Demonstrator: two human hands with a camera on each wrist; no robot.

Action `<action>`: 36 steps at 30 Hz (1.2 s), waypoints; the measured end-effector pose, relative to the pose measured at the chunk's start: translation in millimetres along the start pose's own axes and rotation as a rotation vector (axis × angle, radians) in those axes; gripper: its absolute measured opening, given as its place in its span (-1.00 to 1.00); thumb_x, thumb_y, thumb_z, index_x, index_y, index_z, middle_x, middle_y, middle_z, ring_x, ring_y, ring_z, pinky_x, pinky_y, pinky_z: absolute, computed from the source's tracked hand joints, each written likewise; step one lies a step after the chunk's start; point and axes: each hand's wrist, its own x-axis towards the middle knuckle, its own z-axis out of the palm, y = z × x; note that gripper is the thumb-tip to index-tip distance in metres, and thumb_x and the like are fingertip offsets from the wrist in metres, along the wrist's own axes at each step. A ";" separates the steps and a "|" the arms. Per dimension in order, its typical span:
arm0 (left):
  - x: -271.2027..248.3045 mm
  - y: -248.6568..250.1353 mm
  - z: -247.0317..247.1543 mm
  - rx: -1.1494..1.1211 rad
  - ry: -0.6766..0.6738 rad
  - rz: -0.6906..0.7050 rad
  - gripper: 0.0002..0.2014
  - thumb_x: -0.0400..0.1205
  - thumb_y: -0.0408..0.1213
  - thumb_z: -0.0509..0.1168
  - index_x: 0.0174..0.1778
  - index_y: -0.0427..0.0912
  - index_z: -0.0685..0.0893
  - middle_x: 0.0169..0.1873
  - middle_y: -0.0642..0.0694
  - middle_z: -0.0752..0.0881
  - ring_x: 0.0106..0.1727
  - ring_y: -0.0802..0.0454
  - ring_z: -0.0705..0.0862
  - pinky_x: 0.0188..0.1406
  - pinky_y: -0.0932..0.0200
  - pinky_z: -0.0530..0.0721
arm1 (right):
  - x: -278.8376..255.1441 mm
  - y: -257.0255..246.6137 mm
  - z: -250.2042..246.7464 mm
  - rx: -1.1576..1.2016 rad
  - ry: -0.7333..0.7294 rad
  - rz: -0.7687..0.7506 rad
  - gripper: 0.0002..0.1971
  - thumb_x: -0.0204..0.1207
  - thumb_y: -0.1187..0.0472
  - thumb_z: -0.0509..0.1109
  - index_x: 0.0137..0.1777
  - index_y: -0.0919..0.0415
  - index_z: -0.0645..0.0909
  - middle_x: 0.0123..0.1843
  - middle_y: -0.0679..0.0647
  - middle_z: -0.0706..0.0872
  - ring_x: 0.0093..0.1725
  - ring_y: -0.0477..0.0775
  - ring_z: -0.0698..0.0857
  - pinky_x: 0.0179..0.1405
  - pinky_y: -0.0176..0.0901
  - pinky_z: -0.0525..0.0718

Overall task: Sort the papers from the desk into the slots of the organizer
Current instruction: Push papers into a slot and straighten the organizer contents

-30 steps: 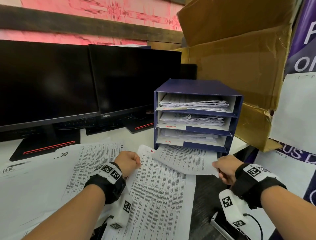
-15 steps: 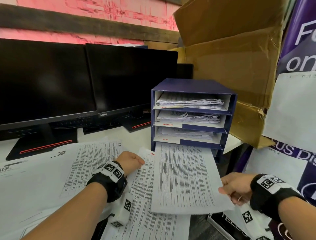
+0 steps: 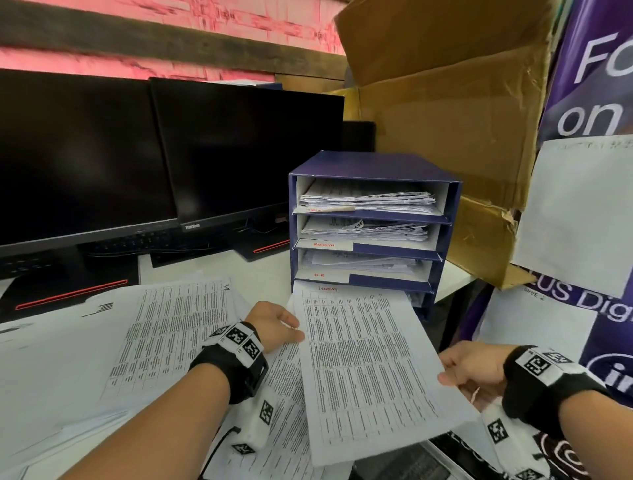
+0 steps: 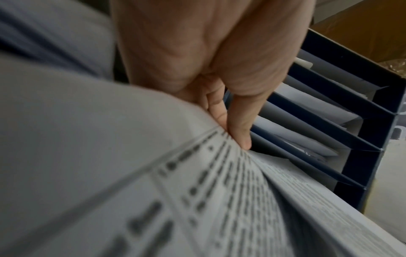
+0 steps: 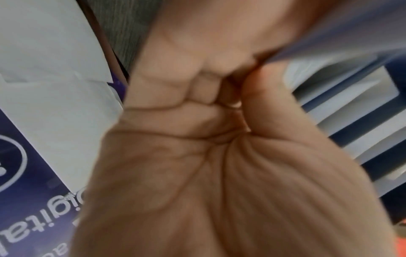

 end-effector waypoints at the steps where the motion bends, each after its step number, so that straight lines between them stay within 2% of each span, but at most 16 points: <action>1: 1.2 -0.1 0.1 -0.016 0.018 0.007 -0.87 0.48 -0.36 0.52 -0.25 -0.13 0.68 -0.08 -0.02 0.65 0.02 0.07 0.60 0.04 0.29 0.47 | 0.5 -0.4 -1.0 0.048 0.042 -0.030 -0.78 0.68 0.36 0.22 0.20 0.33 0.67 -0.12 0.21 0.81 -0.34 0.07 0.72 -0.39 -0.13 0.69; 5: 7.1 -1.7 -2.5 -0.074 0.068 0.012 -0.83 0.53 -0.44 0.43 -0.30 -0.09 0.68 -0.05 -0.09 0.69 0.01 0.05 0.61 0.04 0.28 0.48 | 4.7 -9.0 -4.9 0.245 0.283 -0.149 -0.83 0.68 0.36 0.21 -0.12 0.36 0.57 -0.38 0.22 0.57 -0.53 0.05 0.49 -0.67 -0.27 0.48; 8: 7.8 -5.0 -7.3 -0.091 0.071 -0.004 -0.82 0.54 -0.46 0.42 -0.30 -0.11 0.68 -0.02 -0.09 0.68 0.06 0.05 0.61 0.07 0.28 0.48 | 11.9 -21.8 -6.9 0.403 0.423 -0.158 -0.82 0.69 0.40 0.18 -0.09 0.33 0.59 -0.36 0.21 0.51 -0.53 0.03 0.37 -0.74 -0.38 0.36; 12: 6.8 -9.9 -15.3 -0.104 0.064 -0.017 -0.87 0.56 -0.46 0.40 -0.23 -0.14 0.70 -0.01 -0.09 0.67 0.06 0.05 0.60 0.08 0.27 0.48 | 25.2 -35.3 -1.5 0.620 0.544 -0.138 -0.90 0.65 0.47 0.18 0.05 0.32 0.45 -0.35 0.16 0.47 -0.56 0.03 0.53 -0.79 -0.45 0.44; 14: 6.7 -11.3 -18.0 -0.113 0.053 -0.010 -0.89 0.57 -0.47 0.38 -0.17 -0.17 0.71 0.03 -0.09 0.66 0.10 0.05 0.58 0.11 0.27 0.46 | 28.8 -46.2 6.8 0.688 0.503 -0.114 -0.88 0.68 0.47 0.12 -0.04 0.36 0.47 -0.43 0.16 0.53 -0.69 -0.06 0.57 -0.82 -0.43 0.46; 15: 6.5 -11.7 -18.6 -0.117 0.049 -0.005 -0.89 0.58 -0.47 0.37 -0.15 -0.17 0.71 0.05 -0.09 0.66 0.11 0.05 0.58 0.12 0.27 0.45 | 29.8 -52.8 11.9 0.752 0.488 -0.108 -0.82 0.71 0.45 0.09 -0.08 0.40 0.49 -0.42 0.20 0.57 -0.62 -0.03 0.60 -0.81 -0.40 0.50; 18: 6.9 -11.8 -17.1 -0.117 0.046 0.002 -0.86 0.60 -0.47 0.34 -0.17 -0.15 0.70 0.05 -0.06 0.65 0.16 0.03 0.59 0.12 0.29 0.42 | 28.6 -75.7 24.6 1.081 0.438 -0.240 -0.78 0.73 0.40 0.09 0.30 0.39 0.46 0.07 0.35 0.64 -0.23 0.13 0.64 -0.51 -0.12 0.76; 20: 7.6 -11.5 -15.8 -0.119 0.050 0.005 -0.83 0.60 -0.47 0.34 -0.22 -0.10 0.69 0.05 -0.06 0.66 0.20 0.00 0.61 0.12 0.28 0.42 | 25.4 -86.5 29.5 1.242 0.299 -0.330 -0.78 0.75 0.32 0.11 0.33 0.32 0.44 0.20 0.33 0.63 -0.06 0.30 0.71 -0.30 0.14 0.80; 22: 6.6 -11.2 -17.0 -0.110 0.048 0.000 -0.83 0.60 -0.46 0.34 -0.21 -0.10 0.69 0.08 -0.07 0.66 0.16 0.01 0.59 0.12 0.26 0.42 | 21.8 -88.4 29.5 1.008 0.237 -0.278 -0.75 0.73 0.20 0.19 0.30 0.33 0.47 0.05 0.33 0.71 -0.13 0.30 0.76 -0.29 0.16 0.80; 23: 6.3 -11.8 -18.1 -0.108 0.044 -0.001 -0.83 0.60 -0.46 0.33 -0.21 -0.10 0.69 0.10 -0.08 0.67 0.14 0.02 0.58 0.12 0.26 0.43 | 20.3 -88.1 30.4 0.835 0.224 -0.214 -0.69 0.71 0.17 0.23 0.33 0.36 0.49 -0.10 0.29 0.76 -0.32 0.17 0.75 -0.37 0.08 0.81; 24: 6.5 -13.4 -19.6 -0.104 0.037 -0.004 -0.83 0.60 -0.47 0.33 -0.22 -0.10 0.68 0.10 -0.09 0.67 0.13 0.03 0.58 0.12 0.25 0.43 | 22.1 -86.3 30.9 0.697 0.230 -0.172 -0.67 0.69 0.17 0.27 0.34 0.37 0.51 -0.25 0.23 0.76 -0.53 0.02 0.64 -0.49 -0.03 0.78; 26: 5.4 -14.5 -21.7 -0.090 0.019 -0.003 -0.81 0.60 -0.48 0.32 -0.23 -0.09 0.67 0.07 -0.08 0.66 0.13 0.03 0.58 0.13 0.26 0.43 | 26.6 -84.1 30.6 0.691 0.267 -0.168 -0.70 0.67 0.25 0.29 0.31 0.41 0.52 -0.38 0.19 0.73 -0.70 -0.14 0.43 -0.62 -0.16 0.73; 28: 4.3 -16.1 -24.0 -0.081 -0.003 0.012 -0.78 0.60 -0.48 0.32 -0.27 -0.08 0.66 0.03 -0.07 0.67 0.13 0.01 0.60 0.14 0.25 0.46 | 27.5 -87.2 31.0 0.918 0.284 -0.221 -0.79 0.70 0.38 0.19 0.28 0.43 0.46 -0.22 0.26 0.72 -0.58 -0.09 0.58 -0.63 -0.14 0.74; 30: 1.1 -16.5 -26.8 -0.052 -0.066 0.033 -0.77 0.60 -0.48 0.32 -0.29 -0.06 0.64 -0.08 -0.01 0.65 0.04 0.04 0.60 0.18 0.21 0.49 | 27.1 -92.2 32.1 1.076 0.265 -0.269 -0.81 0.70 0.48 0.10 0.24 0.46 0.44 -0.05 0.35 0.67 -0.22 0.12 0.70 -0.57 -0.08 0.77; 33: -2.6 -16.7 -31.2 -0.087 -0.187 0.079 -0.76 0.59 -0.50 0.34 -0.29 -0.07 0.67 -0.20 0.04 0.66 0.01 0.03 0.60 0.29 0.11 0.51 | 26.6 -95.8 37.3 0.860 0.291 -0.286 -0.82 0.63 0.50 0.24 0.18 0.51 0.53 0.12 0.38 0.68 -0.04 0.28 0.74 -0.29 0.04 0.82; 36: -4.3 -14.6 -34.7 -0.207 -0.180 0.107 -0.75 0.59 -0.56 0.31 -0.28 -0.11 0.67 -0.18 -0.08 0.70 -0.05 -0.04 0.64 0.29 0.00 0.56 | 25.8 -91.7 40.9 0.553 0.287 -0.282 -0.68 0.59 0.20 0.40 0.25 0.39 0.64 0.07 0.34 0.79 0.09 0.36 0.76 0.21 0.25 0.69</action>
